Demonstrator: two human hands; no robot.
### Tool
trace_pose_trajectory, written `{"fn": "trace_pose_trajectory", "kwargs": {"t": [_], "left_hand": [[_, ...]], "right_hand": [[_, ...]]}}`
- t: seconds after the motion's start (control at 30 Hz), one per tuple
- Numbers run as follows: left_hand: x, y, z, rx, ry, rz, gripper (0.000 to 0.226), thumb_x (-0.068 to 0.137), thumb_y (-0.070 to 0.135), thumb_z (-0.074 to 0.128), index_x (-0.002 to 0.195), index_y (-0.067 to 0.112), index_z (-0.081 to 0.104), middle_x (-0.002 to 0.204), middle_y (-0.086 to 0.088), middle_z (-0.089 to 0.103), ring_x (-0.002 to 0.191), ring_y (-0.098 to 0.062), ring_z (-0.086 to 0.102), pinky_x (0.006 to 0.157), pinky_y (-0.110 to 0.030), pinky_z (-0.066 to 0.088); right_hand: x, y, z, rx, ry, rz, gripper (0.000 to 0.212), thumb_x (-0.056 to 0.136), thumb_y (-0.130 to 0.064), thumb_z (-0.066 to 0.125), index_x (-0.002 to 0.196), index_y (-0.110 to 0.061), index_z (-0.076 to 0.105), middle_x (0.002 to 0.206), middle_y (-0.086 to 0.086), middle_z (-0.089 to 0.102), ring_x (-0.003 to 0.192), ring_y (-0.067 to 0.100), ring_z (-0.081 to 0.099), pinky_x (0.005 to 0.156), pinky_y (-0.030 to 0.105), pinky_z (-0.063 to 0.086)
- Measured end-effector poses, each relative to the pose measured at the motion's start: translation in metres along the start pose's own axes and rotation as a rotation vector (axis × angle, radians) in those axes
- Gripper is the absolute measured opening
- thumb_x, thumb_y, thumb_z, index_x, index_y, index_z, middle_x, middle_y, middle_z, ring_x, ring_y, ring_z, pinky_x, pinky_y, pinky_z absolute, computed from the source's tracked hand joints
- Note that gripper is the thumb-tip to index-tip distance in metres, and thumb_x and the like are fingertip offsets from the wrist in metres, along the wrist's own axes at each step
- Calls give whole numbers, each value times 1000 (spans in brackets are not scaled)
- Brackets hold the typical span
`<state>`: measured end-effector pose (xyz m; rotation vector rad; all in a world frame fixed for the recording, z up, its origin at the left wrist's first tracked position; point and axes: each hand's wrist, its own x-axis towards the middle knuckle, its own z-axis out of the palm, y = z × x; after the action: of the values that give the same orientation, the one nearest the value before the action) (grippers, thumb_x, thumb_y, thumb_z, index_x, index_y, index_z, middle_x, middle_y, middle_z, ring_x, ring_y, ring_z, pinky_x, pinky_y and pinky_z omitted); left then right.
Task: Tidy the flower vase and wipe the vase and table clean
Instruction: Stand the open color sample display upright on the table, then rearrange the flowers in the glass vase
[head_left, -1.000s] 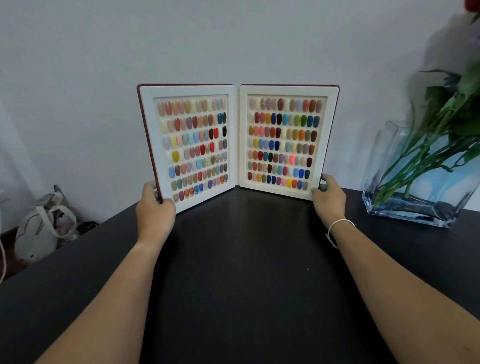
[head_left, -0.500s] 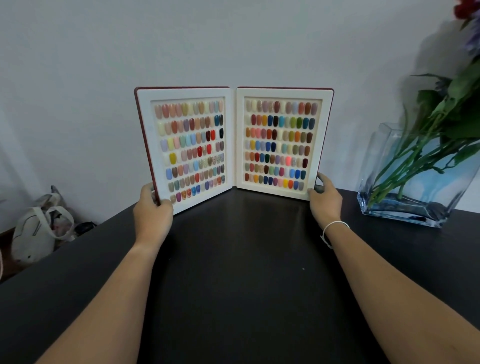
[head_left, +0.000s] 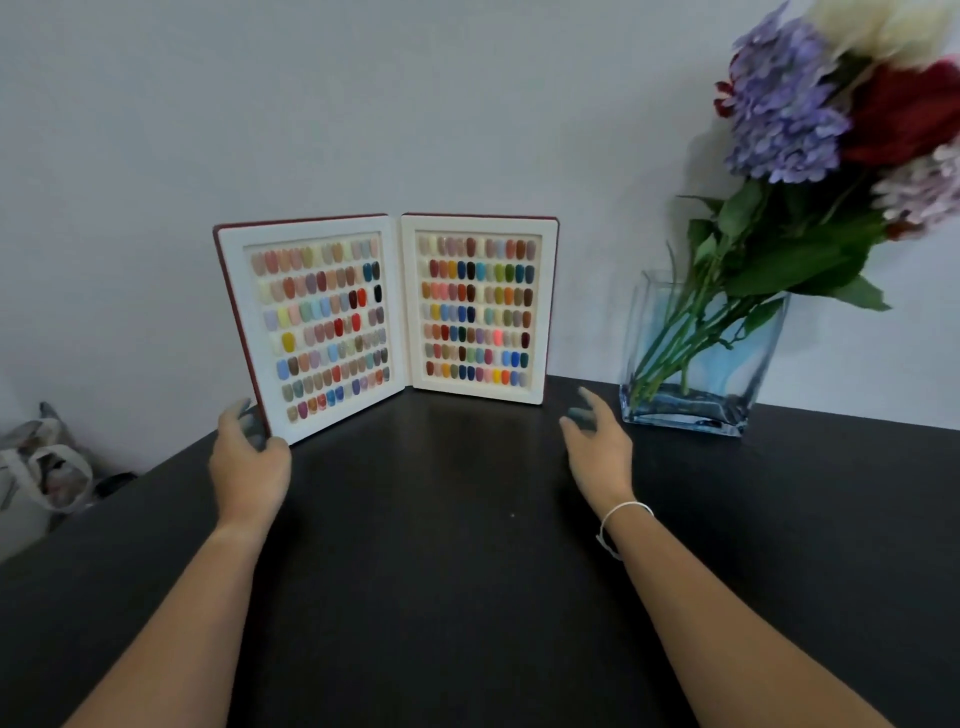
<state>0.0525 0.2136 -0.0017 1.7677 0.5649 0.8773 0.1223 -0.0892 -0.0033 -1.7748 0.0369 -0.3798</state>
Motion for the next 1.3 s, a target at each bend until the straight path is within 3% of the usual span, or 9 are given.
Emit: {"fn": "trace_pose_trajectory", "kwargs": {"t": [0.13, 0.27, 0.47, 0.67, 0.8, 0.93, 1.1, 1.3], "left_hand": [[-21, 7, -3, 20, -7, -4, 54, 85, 3, 51, 134, 22, 35, 136, -12, 48, 122, -27, 47, 93, -40, 40], [-49, 15, 0, 37, -112, 37, 54, 85, 4, 50, 134, 22, 35, 135, -12, 49, 113, -26, 51, 89, -38, 42], [-91, 31, 13, 46, -262, 116, 49, 87, 6, 50, 133, 21, 39, 132, -10, 52, 100, -16, 49, 84, -32, 39], [-124, 51, 31, -31, -375, 139, 46, 88, 9, 51, 130, 24, 41, 130, -7, 53, 102, -16, 52, 84, -31, 40], [-149, 69, 50, -86, -448, 193, 43, 89, 10, 51, 128, 25, 44, 129, -6, 54, 101, -13, 53, 77, -22, 40], [-164, 98, 74, -120, -549, 259, 43, 89, 12, 51, 129, 26, 43, 129, -3, 53, 102, -13, 54, 72, -18, 39], [-174, 153, 115, -191, -620, 370, 43, 89, 11, 50, 128, 26, 43, 129, -3, 54, 98, -7, 54, 78, -17, 39], [-176, 224, 162, -275, -673, 514, 42, 89, 16, 52, 128, 26, 42, 130, -2, 52, 93, 2, 52, 66, -3, 41]], "right_hand": [[-23, 0, -31, 19, -12, 1, 48, 87, -11, 57, 130, -24, 42, 119, 5, 58, 95, 10, 54, 75, 18, 40], [-40, 2, -61, 20, 10, 0, 47, 87, -11, 57, 130, -23, 43, 119, 5, 58, 94, 10, 55, 64, 9, 37], [-60, 2, -100, 67, 63, 23, 45, 87, -10, 57, 129, -21, 44, 117, 6, 59, 97, 13, 57, 77, 21, 43], [-72, 6, -128, 85, 112, 21, 45, 87, -11, 58, 128, -21, 45, 115, 5, 59, 95, 14, 57, 75, 21, 42], [-76, 7, -146, 132, 155, 15, 43, 87, -12, 58, 126, -23, 47, 108, 0, 60, 85, 5, 57, 62, 13, 42], [-69, -2, -171, 233, 203, -5, 41, 87, -10, 56, 126, -20, 47, 107, 1, 60, 92, 11, 58, 79, 24, 49], [-43, -27, -211, 223, 268, -116, 35, 88, -13, 57, 120, -24, 52, 104, -1, 60, 85, 0, 55, 64, 11, 42], [-1, -67, -249, 261, 354, -234, 37, 88, -21, 56, 123, -27, 48, 111, 0, 58, 93, 17, 59, 66, 16, 46]]}}
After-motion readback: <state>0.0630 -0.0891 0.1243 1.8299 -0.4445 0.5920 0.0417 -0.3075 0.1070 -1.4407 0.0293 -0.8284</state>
